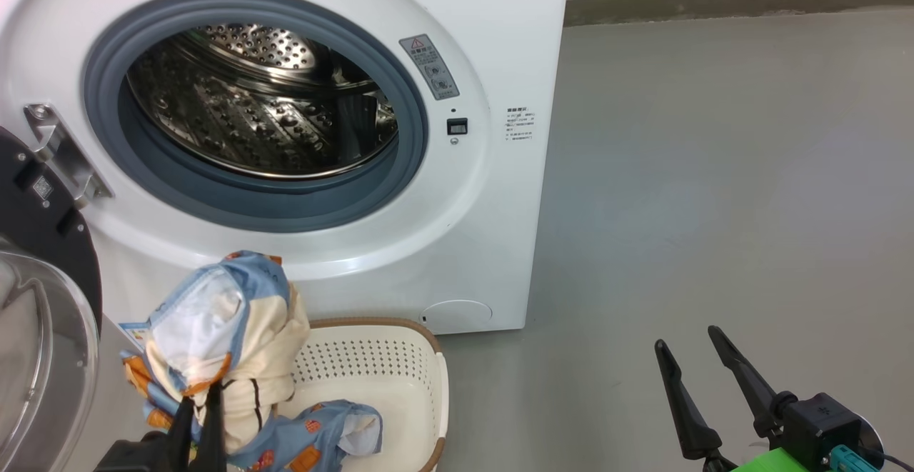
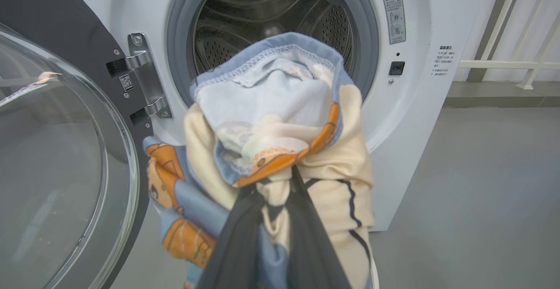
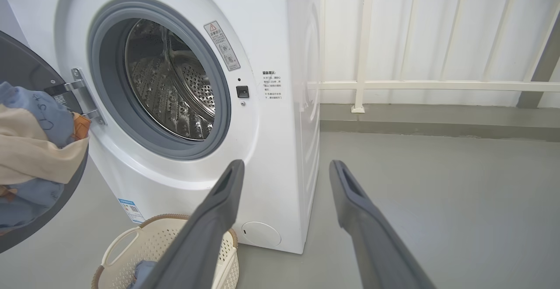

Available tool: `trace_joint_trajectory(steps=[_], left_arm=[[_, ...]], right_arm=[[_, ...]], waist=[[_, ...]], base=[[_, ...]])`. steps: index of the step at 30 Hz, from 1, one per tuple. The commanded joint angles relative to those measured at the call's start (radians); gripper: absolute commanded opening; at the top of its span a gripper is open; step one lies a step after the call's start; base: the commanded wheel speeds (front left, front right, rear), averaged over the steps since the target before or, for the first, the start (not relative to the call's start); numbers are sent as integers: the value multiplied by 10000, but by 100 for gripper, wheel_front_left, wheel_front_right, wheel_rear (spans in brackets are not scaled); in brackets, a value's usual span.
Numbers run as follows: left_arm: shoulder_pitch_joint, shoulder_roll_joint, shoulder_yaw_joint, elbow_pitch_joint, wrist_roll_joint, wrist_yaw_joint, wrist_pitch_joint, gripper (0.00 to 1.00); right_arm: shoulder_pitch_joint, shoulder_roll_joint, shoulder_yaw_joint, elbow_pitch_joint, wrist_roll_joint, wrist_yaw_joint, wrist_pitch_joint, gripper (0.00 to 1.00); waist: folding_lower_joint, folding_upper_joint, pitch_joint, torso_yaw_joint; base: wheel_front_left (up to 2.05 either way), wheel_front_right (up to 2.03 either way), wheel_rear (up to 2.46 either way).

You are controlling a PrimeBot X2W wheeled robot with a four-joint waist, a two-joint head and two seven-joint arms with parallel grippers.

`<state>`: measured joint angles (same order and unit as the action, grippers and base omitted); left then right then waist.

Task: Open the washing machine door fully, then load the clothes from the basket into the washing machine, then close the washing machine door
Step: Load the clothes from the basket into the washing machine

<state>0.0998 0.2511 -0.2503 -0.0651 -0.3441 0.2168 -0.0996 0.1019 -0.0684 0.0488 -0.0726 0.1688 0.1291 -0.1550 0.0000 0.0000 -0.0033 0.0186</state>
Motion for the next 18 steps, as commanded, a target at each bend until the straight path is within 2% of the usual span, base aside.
trace_joint_trajectory(steps=[1, 18], left_arm=[[-242, 183, 412, -352, 67, 108, -13, 0], [-316, 134, 348, -306, 37, 329, 6, 0]], right_arm=[[-137, -49, 192, -300, -118, 16, 27, 100], [-172, -43, 175, -375, -126, 16, 39, 100]], waist=[[0, 0, 2, -7], [0, 0, 198, -63]], base=[[0, 0, 0], [0, 0, 0]])
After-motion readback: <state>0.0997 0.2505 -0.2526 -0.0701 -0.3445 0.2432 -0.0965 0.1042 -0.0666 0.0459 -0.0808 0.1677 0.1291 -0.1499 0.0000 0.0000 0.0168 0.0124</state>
